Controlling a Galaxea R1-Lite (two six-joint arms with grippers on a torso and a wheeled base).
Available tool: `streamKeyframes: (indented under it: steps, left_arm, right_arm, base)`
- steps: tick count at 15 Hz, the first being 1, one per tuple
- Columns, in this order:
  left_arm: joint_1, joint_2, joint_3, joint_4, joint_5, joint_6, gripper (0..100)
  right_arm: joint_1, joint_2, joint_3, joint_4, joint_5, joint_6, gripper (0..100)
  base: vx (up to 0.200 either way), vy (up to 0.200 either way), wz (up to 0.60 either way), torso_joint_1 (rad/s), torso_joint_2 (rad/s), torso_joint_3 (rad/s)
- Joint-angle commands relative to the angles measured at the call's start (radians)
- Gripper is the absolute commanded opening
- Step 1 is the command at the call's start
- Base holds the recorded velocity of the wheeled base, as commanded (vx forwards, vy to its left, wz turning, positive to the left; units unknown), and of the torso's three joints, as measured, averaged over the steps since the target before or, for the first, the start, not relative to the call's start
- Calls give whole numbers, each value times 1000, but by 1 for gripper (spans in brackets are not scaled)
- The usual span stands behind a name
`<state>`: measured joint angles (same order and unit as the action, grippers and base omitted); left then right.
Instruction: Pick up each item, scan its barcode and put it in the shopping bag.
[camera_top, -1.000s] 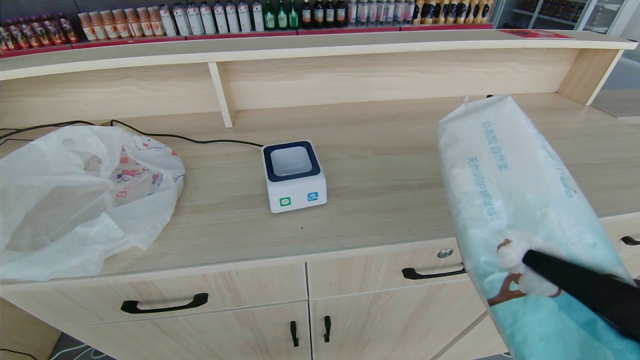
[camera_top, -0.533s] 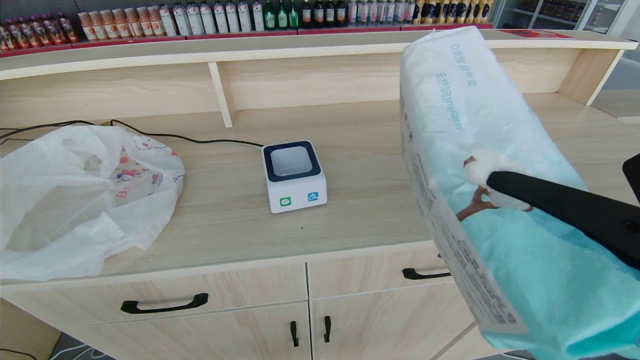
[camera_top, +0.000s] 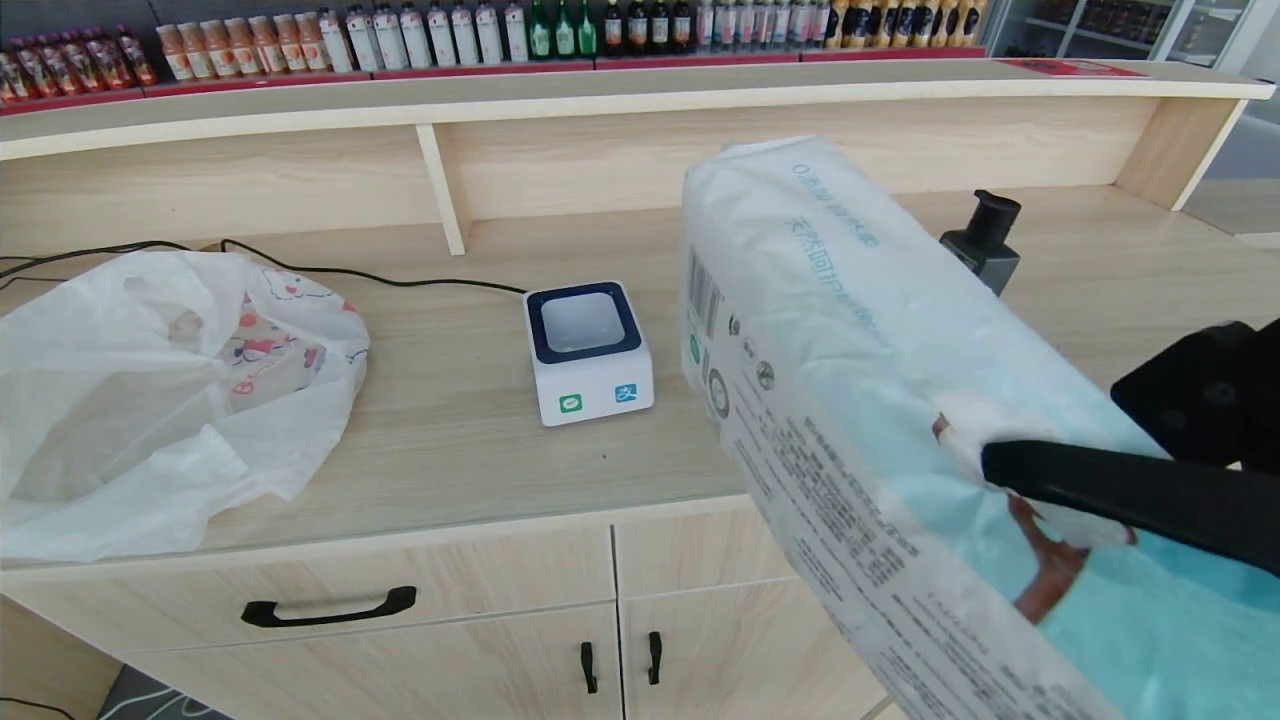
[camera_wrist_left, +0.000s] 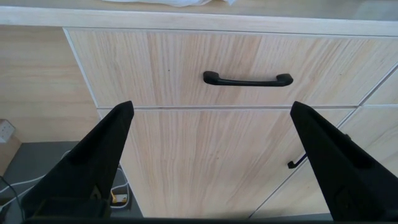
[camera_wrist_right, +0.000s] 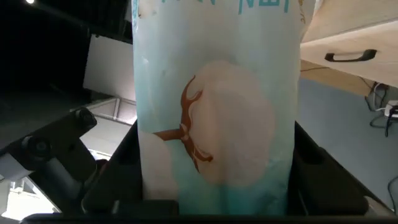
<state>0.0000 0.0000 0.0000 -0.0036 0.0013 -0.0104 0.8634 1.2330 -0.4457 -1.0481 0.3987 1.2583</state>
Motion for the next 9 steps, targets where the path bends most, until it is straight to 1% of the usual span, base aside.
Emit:
streamKeyframes:
  steps: [1, 3, 4, 7, 9]
  left_arm:
    - [0, 0, 0, -1, 0, 0, 100]
    - [0, 0, 0, -1, 0, 0, 100]
    - [0, 0, 0, -1, 0, 0, 100]
    - [0, 0, 0, 2, 0, 0, 100]
    - [0, 0, 0, 2, 0, 0, 100]
  right_arm:
    - [-3, 17, -25, -6, 14, 108, 0]
    - [-3, 23, -48, -6, 14, 240, 0]
    - [-3, 25, -50, -6, 14, 280, 0]
    - [-9, 22, -44, -6, 58, 440, 0]
    - [-7, 23, -50, -4, 80, 515, 0]
  base:
    - [0, 0, 0, 0, 0, 0]
    - [0, 0, 0, 0, 0, 0]
    - [0, 0, 0, 0, 0, 0]
    - [0, 0, 0, 0, 0, 0]
    - [0, 0, 0, 0, 0, 0]
